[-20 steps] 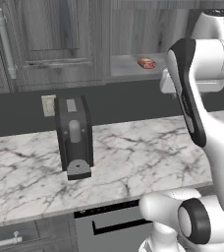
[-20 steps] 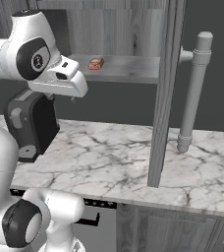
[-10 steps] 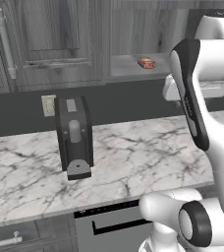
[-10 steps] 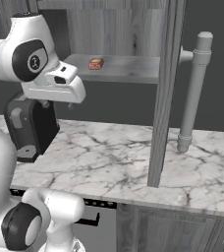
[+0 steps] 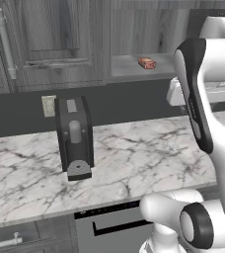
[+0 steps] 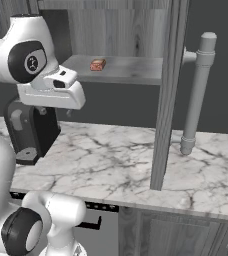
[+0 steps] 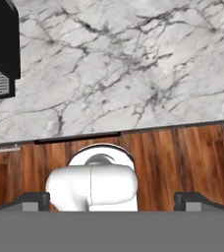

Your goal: Pick up the bar soap and bar soap from the sink, and place them back in the cabinet, and close the cabinet door.

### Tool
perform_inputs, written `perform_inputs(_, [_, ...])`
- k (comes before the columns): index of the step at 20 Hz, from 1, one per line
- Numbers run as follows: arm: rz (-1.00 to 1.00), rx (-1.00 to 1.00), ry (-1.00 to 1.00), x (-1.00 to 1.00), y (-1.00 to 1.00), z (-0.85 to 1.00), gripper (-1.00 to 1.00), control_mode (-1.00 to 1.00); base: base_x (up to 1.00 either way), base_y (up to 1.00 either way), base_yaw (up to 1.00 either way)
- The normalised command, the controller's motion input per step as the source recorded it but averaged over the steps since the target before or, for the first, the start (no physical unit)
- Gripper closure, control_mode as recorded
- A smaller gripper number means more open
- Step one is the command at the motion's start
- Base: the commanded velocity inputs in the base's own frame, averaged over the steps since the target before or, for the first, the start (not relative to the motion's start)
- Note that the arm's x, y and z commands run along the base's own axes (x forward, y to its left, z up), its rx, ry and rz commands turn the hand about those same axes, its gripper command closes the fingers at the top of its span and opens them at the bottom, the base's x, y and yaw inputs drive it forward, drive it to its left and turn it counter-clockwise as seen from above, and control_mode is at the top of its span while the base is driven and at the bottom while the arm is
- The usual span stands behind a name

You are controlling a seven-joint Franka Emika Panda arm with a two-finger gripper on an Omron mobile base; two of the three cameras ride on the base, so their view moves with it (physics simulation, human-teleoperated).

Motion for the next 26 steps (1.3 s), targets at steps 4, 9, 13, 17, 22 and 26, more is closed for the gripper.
perform_inputs(4, [0.01, 0.00, 0.00, -0.34, 0.00, -0.11, -1.00, -1.00, 0.00, 0.00, 0.00])
perform_inputs(9, [0.00, 0.00, 0.00, -0.20, 0.00, -0.07, -1.00, -1.00, 0.00, 0.00, 0.00])
perform_inputs(13, [0.01, 0.01, 0.01, -0.25, 0.00, 0.00, -1.00, -1.00, 0.00, 0.00, 0.00])
perform_inputs(17, [0.00, 0.01, 0.04, -0.26, 0.00, 0.00, -1.00, -1.00, 0.00, 0.00, 0.00])
perform_inputs(22, [0.00, 0.00, 0.00, -0.06, 0.00, 0.00, -1.00, 1.00, -0.26, 0.00, 0.01])
perform_inputs(26, [0.00, 0.00, 0.00, 0.00, 0.00, 0.00, -1.00, 1.00, -0.37, -0.03, -0.01])
